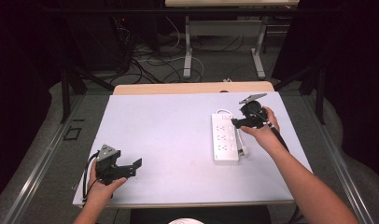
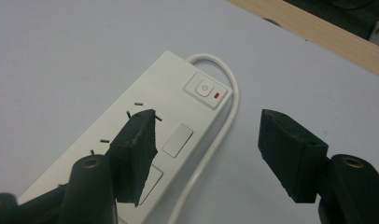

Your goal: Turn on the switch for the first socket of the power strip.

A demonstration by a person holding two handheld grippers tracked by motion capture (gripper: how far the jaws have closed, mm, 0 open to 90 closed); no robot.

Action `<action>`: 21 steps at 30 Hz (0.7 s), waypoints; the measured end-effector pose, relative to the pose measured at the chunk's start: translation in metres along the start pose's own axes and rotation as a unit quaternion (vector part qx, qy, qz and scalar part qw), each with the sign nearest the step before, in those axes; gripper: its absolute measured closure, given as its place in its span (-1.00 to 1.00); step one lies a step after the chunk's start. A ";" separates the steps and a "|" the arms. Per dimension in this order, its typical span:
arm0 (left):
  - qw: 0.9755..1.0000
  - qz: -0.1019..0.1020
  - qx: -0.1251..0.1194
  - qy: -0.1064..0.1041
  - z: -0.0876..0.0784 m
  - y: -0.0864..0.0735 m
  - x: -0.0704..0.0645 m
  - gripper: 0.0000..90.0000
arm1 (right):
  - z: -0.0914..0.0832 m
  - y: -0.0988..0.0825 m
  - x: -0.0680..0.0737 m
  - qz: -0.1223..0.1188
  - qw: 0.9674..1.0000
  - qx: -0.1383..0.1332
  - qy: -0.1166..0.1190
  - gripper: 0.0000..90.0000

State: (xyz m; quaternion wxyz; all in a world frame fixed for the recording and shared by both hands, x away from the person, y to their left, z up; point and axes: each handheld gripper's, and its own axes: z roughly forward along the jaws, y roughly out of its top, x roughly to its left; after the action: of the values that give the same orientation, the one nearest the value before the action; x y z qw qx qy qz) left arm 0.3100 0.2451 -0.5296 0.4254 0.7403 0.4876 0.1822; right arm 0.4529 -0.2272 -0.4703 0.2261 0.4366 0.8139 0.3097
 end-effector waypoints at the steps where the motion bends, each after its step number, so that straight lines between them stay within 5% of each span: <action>1: 1.000 0.000 0.000 0.000 0.000 0.000 0.000 -0.91 | 0.001 0.000 -0.001 0.000 1.000 0.002 0.001 -0.18; 21: 1.000 -0.002 0.002 0.002 0.001 -0.001 0.001 -0.89 | 0.025 0.002 -0.004 0.041 0.999 0.028 0.004 -0.07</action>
State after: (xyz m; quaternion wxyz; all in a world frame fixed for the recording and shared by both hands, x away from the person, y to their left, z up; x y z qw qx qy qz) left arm 0.3104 0.2453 -0.5306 0.4236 0.7395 0.4905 0.1819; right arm 0.4726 -0.2219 -0.4862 0.1972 0.4748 0.8044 0.2977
